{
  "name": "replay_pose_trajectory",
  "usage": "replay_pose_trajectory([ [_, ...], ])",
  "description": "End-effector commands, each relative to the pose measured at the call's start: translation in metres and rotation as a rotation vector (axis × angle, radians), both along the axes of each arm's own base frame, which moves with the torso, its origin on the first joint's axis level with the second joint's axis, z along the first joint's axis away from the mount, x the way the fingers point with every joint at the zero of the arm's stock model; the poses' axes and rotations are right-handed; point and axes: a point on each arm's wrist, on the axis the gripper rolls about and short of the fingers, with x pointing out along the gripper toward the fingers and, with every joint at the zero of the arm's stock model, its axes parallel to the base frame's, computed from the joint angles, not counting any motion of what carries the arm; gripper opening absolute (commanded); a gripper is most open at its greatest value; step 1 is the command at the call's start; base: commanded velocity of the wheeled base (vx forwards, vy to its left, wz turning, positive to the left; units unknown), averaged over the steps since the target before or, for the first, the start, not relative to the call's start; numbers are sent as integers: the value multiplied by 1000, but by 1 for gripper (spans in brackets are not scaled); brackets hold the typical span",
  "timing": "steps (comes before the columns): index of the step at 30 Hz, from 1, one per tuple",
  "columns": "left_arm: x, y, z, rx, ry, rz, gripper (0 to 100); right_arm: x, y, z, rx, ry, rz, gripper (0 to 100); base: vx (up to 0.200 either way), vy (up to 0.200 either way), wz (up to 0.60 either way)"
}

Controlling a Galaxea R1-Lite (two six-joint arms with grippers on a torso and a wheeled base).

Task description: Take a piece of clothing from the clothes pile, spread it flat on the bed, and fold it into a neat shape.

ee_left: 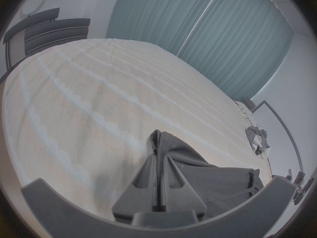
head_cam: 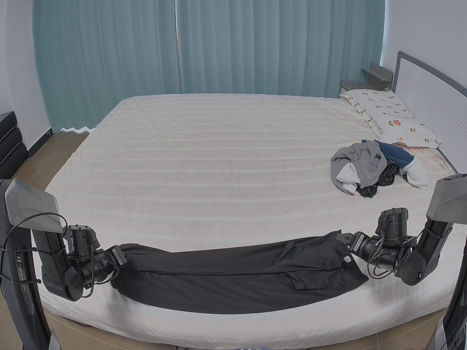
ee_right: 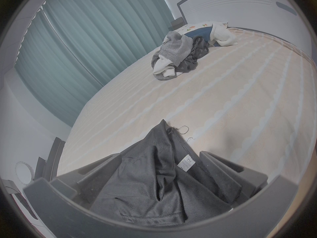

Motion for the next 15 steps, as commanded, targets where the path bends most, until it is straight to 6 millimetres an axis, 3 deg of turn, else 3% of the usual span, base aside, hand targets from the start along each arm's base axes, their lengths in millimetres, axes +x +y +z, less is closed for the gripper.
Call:
replay_pose_trajectory([
  [1,1,5,5,0,-18,13,0,0,0,0,0,0,-1,100,0,0,0],
  [15,-1,17,7,-29,-26,15,0,0,0,-1,-1,3,-1,100,0,0,0],
])
